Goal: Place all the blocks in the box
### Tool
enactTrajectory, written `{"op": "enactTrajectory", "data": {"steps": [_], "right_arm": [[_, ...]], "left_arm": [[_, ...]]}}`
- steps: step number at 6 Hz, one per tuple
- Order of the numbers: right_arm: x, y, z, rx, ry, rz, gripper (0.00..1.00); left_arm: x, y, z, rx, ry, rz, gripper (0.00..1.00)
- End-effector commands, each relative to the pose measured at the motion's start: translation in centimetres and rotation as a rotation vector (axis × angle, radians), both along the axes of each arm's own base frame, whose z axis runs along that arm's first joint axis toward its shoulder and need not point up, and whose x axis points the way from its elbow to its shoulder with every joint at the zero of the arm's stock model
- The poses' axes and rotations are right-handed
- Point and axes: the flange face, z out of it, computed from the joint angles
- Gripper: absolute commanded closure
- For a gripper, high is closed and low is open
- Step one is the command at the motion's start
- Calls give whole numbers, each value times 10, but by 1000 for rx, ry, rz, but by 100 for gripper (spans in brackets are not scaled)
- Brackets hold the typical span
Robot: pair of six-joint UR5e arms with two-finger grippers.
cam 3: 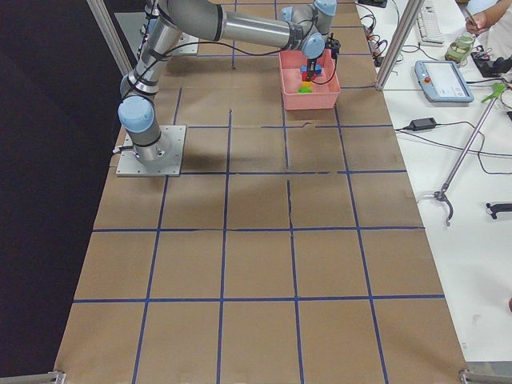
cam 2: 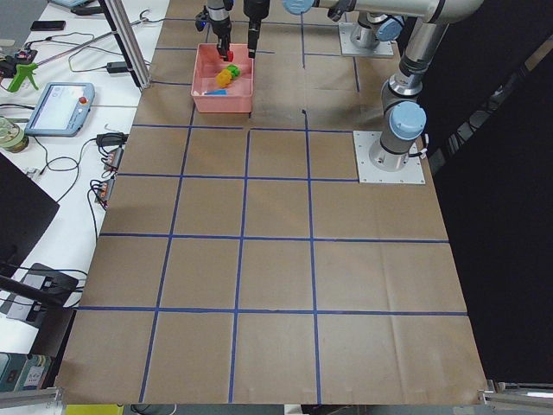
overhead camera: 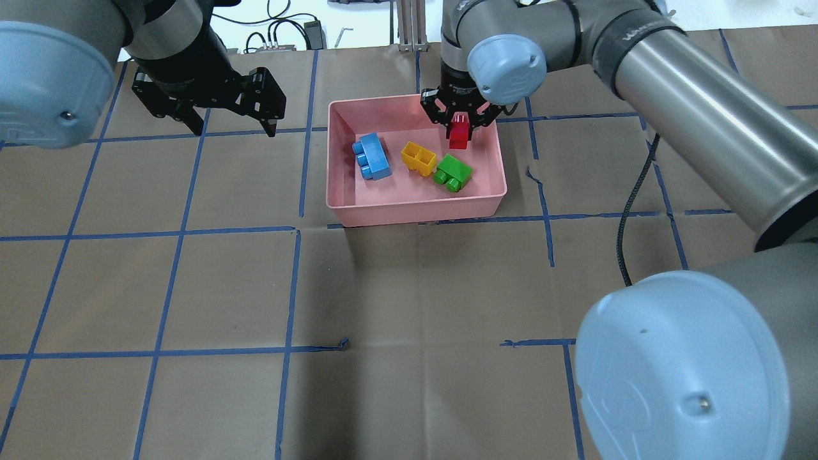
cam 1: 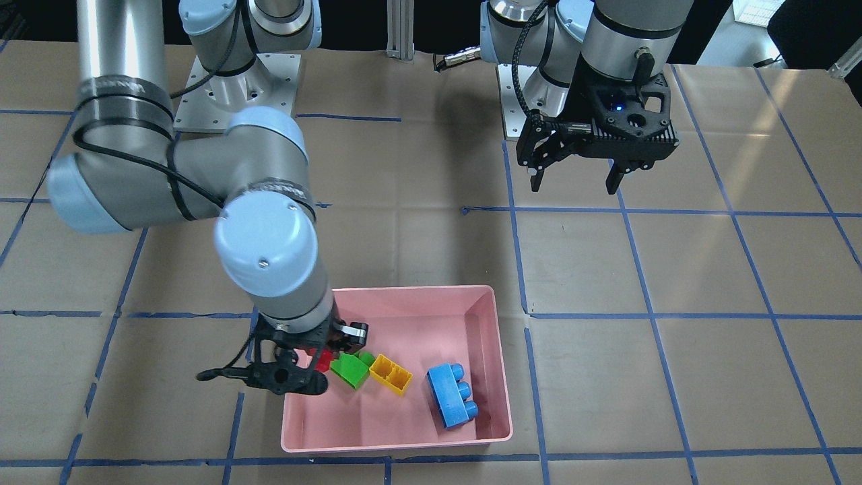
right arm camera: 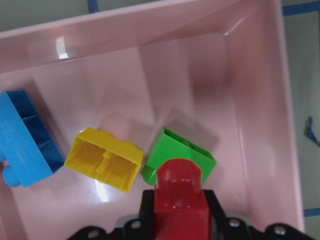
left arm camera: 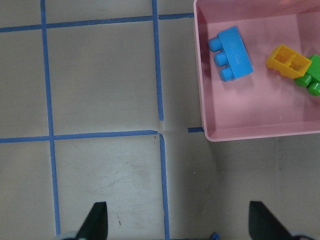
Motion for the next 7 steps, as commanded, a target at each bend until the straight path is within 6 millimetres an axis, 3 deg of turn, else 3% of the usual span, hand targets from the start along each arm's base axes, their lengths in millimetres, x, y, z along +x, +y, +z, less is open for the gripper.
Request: {"op": "enactTrajectory", "data": {"steps": [1, 2, 4, 5, 6, 7], "right_arm": [[7, -1, -17, 8, 2, 2, 12], [5, -3, 5, -27, -8, 0, 1], [-25, 5, 78, -109, -24, -7, 0], [-63, 14, 116, -90, -15, -12, 0], [-113, 27, 141, -42, -8, 52, 1], [-150, 54, 162, -28, -6, 103, 1]], "left_arm": [[0, 0, 0, -3, -1, 2, 0], [0, 0, 0, -4, -1, 2, 0], [0, 0, 1, -4, -2, 4, 0], [1, 0, 1, -3, -4, 4, 0], [0, 1, 1, -3, -4, 3, 0], [0, 1, 1, -3, -4, 3, 0]]}}
